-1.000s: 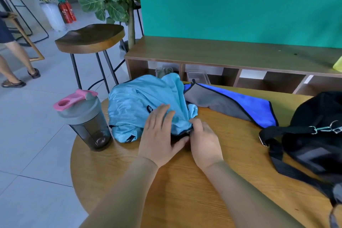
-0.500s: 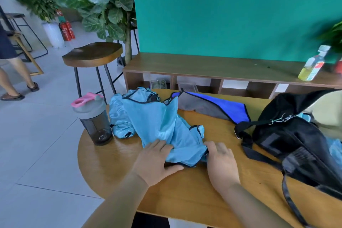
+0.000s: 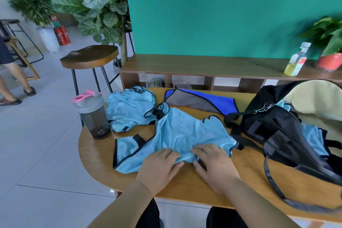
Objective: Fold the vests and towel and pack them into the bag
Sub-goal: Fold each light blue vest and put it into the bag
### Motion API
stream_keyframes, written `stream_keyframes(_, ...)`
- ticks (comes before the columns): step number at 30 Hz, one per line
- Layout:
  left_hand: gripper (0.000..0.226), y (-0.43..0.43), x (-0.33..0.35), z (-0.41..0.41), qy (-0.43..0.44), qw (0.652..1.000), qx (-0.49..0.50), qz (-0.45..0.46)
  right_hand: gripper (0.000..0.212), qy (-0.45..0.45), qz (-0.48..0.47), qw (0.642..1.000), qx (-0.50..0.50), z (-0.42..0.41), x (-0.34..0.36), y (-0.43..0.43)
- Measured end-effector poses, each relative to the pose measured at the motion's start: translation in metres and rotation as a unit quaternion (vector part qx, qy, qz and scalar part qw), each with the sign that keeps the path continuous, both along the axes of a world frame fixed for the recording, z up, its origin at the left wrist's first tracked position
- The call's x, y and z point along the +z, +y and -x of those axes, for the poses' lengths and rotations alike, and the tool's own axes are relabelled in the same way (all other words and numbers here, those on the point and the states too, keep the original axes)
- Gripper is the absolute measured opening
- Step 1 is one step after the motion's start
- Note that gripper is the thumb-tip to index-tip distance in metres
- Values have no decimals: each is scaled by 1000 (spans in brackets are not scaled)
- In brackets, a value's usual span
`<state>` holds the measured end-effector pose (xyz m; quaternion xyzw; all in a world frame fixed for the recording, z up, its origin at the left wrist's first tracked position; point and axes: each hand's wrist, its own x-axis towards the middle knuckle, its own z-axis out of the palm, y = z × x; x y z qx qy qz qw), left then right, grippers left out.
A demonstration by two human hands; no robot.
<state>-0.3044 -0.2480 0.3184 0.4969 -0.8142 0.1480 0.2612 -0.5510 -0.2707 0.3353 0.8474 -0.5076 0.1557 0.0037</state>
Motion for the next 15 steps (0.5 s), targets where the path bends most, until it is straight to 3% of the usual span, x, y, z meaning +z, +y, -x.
stream_keyframes(3,40,7,3,2,6,1000,8,-27,60,15,-39,992,-123,-1,-2,-7)
stream_keyframes(7,66,9,-1,-2,16,979,187,-75,66,18,-26,981,-192,-2,-2,-6)
stream_keyframes(9,68,11,-4,0,25,974,207,-87,63,-3,15,986,-165,-2,2,-1)
stream_keyframes(13,52,12,-2,1,27,990,127,-63,49,-33,16,999,4,1,-4,2)
stream_keyframes(15,49,13,-1,2,31,996,61,-52,35,-65,22,998,-7,4,-7,-1)
